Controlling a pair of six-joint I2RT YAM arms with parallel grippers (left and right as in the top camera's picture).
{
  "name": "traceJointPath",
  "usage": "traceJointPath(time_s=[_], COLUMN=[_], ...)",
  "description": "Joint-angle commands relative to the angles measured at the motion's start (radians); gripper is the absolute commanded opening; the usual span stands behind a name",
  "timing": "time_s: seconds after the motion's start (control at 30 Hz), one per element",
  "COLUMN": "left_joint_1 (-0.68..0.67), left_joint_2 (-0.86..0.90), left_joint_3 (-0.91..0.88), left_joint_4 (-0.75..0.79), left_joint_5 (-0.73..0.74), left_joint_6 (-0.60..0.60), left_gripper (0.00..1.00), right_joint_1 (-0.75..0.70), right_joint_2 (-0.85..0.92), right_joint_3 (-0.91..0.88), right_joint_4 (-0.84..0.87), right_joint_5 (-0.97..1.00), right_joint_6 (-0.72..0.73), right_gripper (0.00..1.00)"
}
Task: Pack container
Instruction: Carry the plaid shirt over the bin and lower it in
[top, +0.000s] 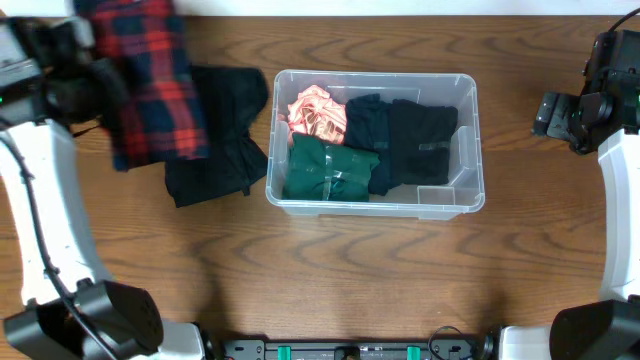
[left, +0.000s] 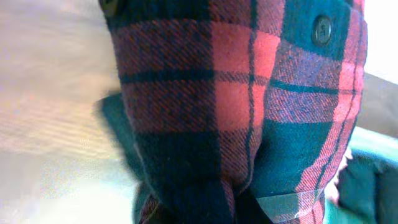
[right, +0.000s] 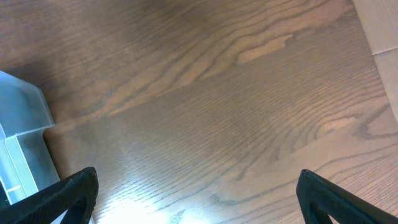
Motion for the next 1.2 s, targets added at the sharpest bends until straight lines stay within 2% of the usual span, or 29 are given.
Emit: traceJointPath(time_s=[0.0,0.2,0.4,0.47,0.63,0.73,1.17], left_joint_1=[-0.113,-0.352,-0.584,-0.647,-0.766,-0.809,-0.85], left_joint_2=[-0.055,-0.056,-0.049,-0.048,-0.029,0.002,0.161], left_joint_3=[0.022,0.021,0.021,0.021,0.021,0.021,0.021], left_joint_4=[0.004,-0.012,-0.041,-0.04,-0.034,-0.023,0.077], left_joint_5=[0.066,0.066,0.054,0.054,0.047,-0.031,-0.076], left_joint_6=[0.182,0.414,0.735,0.787,0.844,0.857,0.882], left_gripper=[0.06,0.06,0.06,0.06,0.06,0.06,0.06], right_joint_1=[-0.006,-0.006,-0.006,-0.006,-0.006,-0.006,-0.006], right_joint_2=[-0.009,-0.009,-0.009,-0.009,-0.009,-0.009,-0.009], right_joint_3=[-0.005,-0.005,-0.005,-0.005,-0.005,-0.005,-0.005], right_joint_4=[0.0,0.0,0.0,0.0,0.0,0.0,0.0], right_joint_5=[0.011,0.011,0.011,0.011,0.011,0.011,0.01], right_joint_6=[0.0,0.0,0.0,0.0,0.0,0.0,0.0], right_gripper=[0.99,0.99,0.99,0.99,0.99,0.99,0.99])
